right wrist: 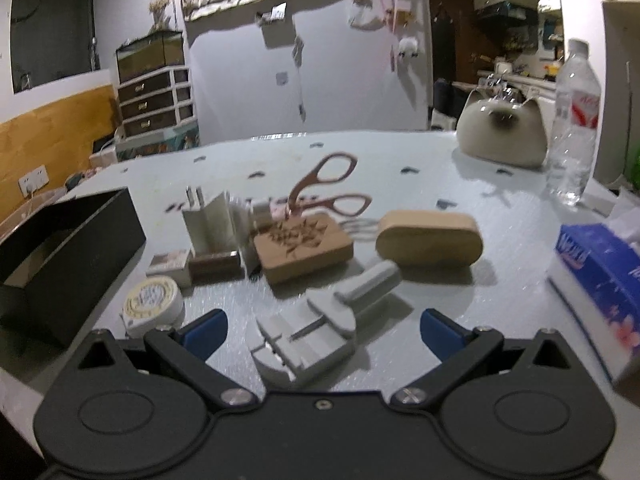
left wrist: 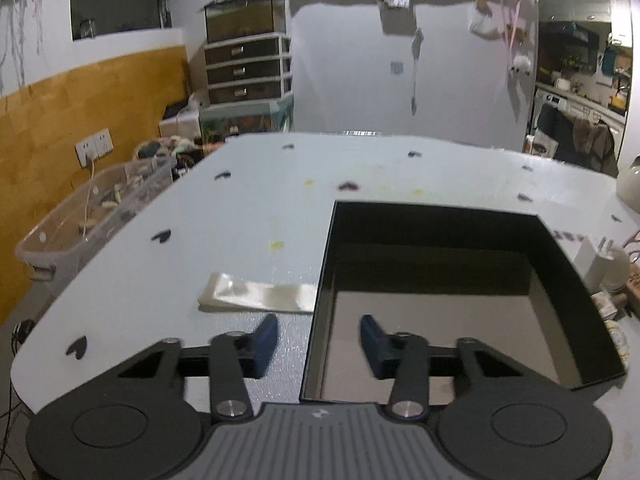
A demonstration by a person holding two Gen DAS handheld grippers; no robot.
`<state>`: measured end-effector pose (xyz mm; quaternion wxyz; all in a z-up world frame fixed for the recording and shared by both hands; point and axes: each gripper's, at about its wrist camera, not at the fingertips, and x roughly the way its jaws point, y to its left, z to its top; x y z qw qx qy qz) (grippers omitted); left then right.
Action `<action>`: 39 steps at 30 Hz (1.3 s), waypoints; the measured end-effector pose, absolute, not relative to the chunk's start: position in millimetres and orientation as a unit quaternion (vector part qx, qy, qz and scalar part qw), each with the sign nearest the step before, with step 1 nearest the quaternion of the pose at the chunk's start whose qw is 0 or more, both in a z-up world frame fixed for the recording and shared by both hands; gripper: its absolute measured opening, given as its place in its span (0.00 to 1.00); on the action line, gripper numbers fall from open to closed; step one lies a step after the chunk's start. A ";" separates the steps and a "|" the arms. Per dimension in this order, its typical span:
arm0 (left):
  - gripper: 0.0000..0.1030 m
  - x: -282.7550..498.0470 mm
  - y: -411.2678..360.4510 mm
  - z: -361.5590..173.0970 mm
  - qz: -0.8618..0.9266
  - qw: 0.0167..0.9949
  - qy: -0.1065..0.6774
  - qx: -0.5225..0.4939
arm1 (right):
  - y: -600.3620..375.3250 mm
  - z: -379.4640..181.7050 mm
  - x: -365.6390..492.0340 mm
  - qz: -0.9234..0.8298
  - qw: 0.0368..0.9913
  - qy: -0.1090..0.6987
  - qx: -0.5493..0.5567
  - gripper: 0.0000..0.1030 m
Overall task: Organize rigid objects
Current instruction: 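Clamp the black box wall with the left tool while the right tool approaches the grey pin tool, then close the right gripper on the grey watch-band pin tool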
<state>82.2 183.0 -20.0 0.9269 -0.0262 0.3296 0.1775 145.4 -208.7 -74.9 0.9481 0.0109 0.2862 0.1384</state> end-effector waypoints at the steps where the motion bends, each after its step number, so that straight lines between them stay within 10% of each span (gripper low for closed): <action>1: 0.18 84.7 185.6 -23.2 0.178 0.925 0.334 -0.031 | -207.9 -76.2 146.9 0.139 0.947 0.290 0.009 1.00; 21: 0.05 97.9 202.5 -31.8 0.113 0.936 0.334 -0.009 | -184.6 -85.9 167.2 0.164 0.929 0.321 -0.078 0.89; 27: 0.05 95.7 202.0 -36.0 0.115 0.937 0.331 -0.017 | -183.5 -82.5 170.4 0.180 0.925 0.328 -0.065 0.64; 39: 0.04 88.6 203.9 -40.5 0.115 0.944 0.307 -0.023 | -170.0 -51.9 155.7 0.194 0.931 0.307 -0.044 0.63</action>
